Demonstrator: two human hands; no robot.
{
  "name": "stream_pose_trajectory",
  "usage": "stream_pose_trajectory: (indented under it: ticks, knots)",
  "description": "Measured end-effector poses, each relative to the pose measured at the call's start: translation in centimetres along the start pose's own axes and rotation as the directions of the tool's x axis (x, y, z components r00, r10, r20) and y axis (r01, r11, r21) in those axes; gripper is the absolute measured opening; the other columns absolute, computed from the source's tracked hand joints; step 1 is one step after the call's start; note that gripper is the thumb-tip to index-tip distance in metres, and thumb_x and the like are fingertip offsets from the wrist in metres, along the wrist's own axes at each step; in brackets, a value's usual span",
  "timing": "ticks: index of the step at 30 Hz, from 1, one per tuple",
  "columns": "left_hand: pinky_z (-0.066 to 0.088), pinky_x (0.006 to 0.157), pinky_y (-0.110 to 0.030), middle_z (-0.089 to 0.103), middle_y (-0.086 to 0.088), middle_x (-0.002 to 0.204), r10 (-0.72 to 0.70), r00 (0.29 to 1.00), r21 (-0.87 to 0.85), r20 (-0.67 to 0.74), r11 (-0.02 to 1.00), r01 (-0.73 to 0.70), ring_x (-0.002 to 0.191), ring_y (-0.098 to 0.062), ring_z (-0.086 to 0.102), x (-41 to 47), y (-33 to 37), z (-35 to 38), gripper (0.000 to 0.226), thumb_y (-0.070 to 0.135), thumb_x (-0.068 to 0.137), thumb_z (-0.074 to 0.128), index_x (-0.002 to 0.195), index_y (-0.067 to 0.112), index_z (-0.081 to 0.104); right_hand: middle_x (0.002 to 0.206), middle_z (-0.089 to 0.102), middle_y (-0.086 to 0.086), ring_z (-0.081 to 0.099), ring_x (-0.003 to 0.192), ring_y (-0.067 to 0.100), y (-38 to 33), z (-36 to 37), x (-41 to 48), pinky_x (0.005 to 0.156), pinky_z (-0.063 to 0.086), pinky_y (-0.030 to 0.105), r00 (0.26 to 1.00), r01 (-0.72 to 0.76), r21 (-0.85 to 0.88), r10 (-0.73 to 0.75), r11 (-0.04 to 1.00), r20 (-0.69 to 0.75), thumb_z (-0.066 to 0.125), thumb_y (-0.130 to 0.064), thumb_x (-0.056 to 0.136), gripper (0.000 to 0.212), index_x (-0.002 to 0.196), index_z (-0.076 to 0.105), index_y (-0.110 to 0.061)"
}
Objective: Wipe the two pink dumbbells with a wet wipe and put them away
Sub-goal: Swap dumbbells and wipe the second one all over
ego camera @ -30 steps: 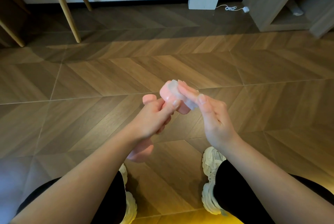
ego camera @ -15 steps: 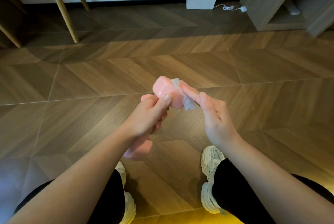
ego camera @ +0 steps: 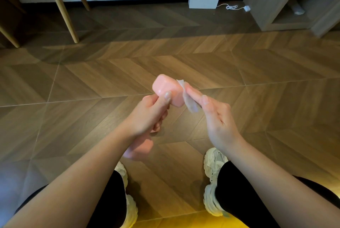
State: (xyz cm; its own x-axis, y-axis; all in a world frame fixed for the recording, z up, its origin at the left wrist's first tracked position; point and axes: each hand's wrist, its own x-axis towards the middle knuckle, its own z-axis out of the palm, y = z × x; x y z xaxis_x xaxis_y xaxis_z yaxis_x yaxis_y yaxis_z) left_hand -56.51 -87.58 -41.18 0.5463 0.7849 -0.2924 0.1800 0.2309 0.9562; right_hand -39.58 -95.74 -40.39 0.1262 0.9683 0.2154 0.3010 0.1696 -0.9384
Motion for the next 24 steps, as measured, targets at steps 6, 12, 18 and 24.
stream_pose_trajectory:
  ticks: [6, 12, 18, 24]
  knots:
    - [0.032, 0.051, -0.029, 0.046, 0.007, 0.059, -0.025, 0.991, 0.228, 0.133, 0.974, -0.006, 0.050, -0.011, 0.039, -0.3, -0.9, 0.6, 0.063, 0.079, 0.071, 0.049, 0.085, 0.018, 0.057, 0.140, 0.057, 0.006, 0.049, 0.135, 0.011, 0.2, 0.9, 0.7, 0.112, 0.039, 0.031, 1.000, 0.008, -0.055, -0.006, 0.998, 0.024, 0.027, -0.031, 0.103, 0.051, 0.135, 0.058, -0.006]
    - [0.028, 0.057, -0.042, 0.042, 0.006, 0.059, 0.013, 0.994, 0.068, 0.108, 0.997, -0.021, 0.056, -0.018, 0.030, -0.2, -0.3, 0.2, 0.072, 0.083, 0.066, 0.061, 0.083, 0.014, 0.057, 0.138, 0.060, 0.001, 0.052, 0.131, 0.007, 0.8, -0.2, 0.3, 0.108, 0.042, 0.029, 0.998, -0.054, -0.015, 0.053, 0.998, -0.026, 0.028, -0.036, 0.102, 0.052, 0.137, 0.055, -0.011]
    - [0.034, 0.052, -0.029, 0.046, 0.011, 0.055, -0.001, 0.990, 0.269, 0.143, 0.962, -0.038, 0.052, -0.014, 0.040, -0.3, -0.4, 0.1, 0.064, 0.077, 0.072, 0.049, 0.087, 0.016, 0.059, 0.141, 0.056, 0.004, 0.047, 0.137, 0.012, 0.1, 0.8, 0.1, 0.113, 0.038, 0.034, 0.997, 0.063, -0.038, -0.062, 0.997, 0.038, 0.027, -0.026, 0.103, 0.045, 0.135, 0.055, -0.009]
    - [0.039, 0.062, -0.021, 0.061, 0.021, 0.079, 0.033, 0.987, 0.513, 0.156, 0.851, -0.109, 0.069, 0.004, 0.056, -0.2, 0.5, 0.5, 0.046, 0.081, 0.076, 0.052, 0.088, 0.037, 0.051, 0.125, 0.068, -0.009, 0.060, 0.118, 0.005, 0.5, -0.2, 1.7, 0.102, 0.048, 0.030, 0.950, -0.306, 0.008, 0.305, 0.952, 0.063, 0.040, -0.054, 0.097, 0.048, 0.128, 0.065, -0.028]
